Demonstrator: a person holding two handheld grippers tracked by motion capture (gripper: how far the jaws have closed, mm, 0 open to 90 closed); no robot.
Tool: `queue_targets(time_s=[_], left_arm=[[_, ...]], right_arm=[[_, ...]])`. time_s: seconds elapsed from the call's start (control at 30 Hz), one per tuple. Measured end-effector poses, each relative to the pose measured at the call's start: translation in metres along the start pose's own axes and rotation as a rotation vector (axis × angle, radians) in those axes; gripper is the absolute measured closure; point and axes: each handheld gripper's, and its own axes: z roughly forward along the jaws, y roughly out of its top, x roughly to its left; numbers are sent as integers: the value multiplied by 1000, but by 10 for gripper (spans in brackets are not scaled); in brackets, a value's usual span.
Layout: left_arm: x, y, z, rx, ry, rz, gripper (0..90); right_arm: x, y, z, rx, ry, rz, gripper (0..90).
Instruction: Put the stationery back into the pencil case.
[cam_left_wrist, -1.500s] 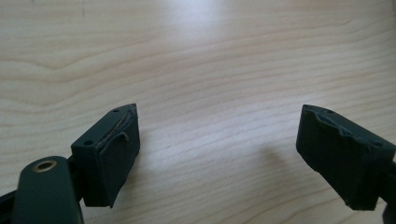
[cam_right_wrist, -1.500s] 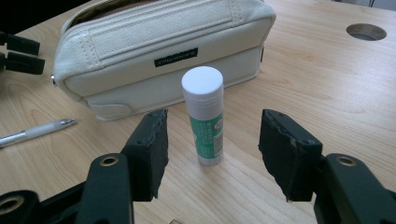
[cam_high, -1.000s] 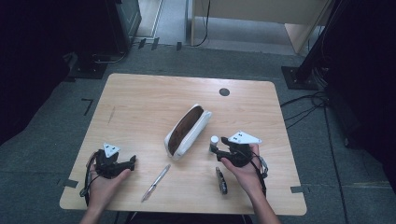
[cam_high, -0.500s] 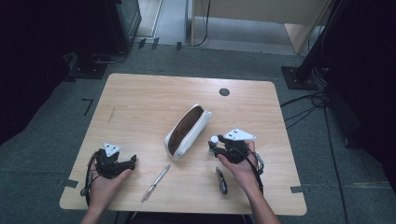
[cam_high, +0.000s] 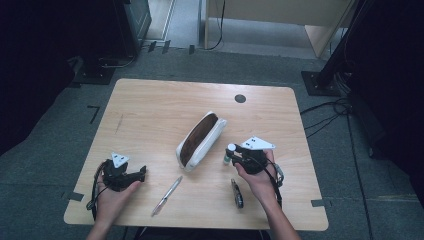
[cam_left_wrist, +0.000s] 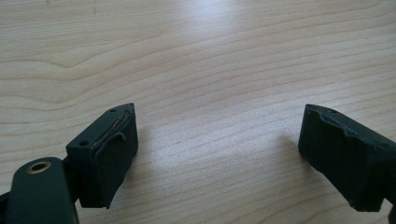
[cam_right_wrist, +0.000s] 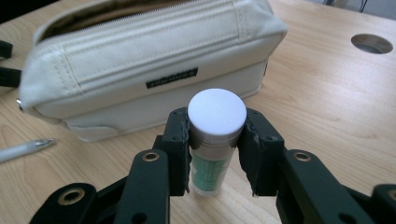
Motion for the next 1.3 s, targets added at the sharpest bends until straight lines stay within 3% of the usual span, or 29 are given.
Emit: queue_targets(time_s=[0.73,1.3], left_arm=[[0,0,0,1,-1,3,124],[0,0,0,-2,-2,3,126]], right_arm=[[26,52,-32,-92,84,-42,655],[50,82,-28,-137,146,-87,655]])
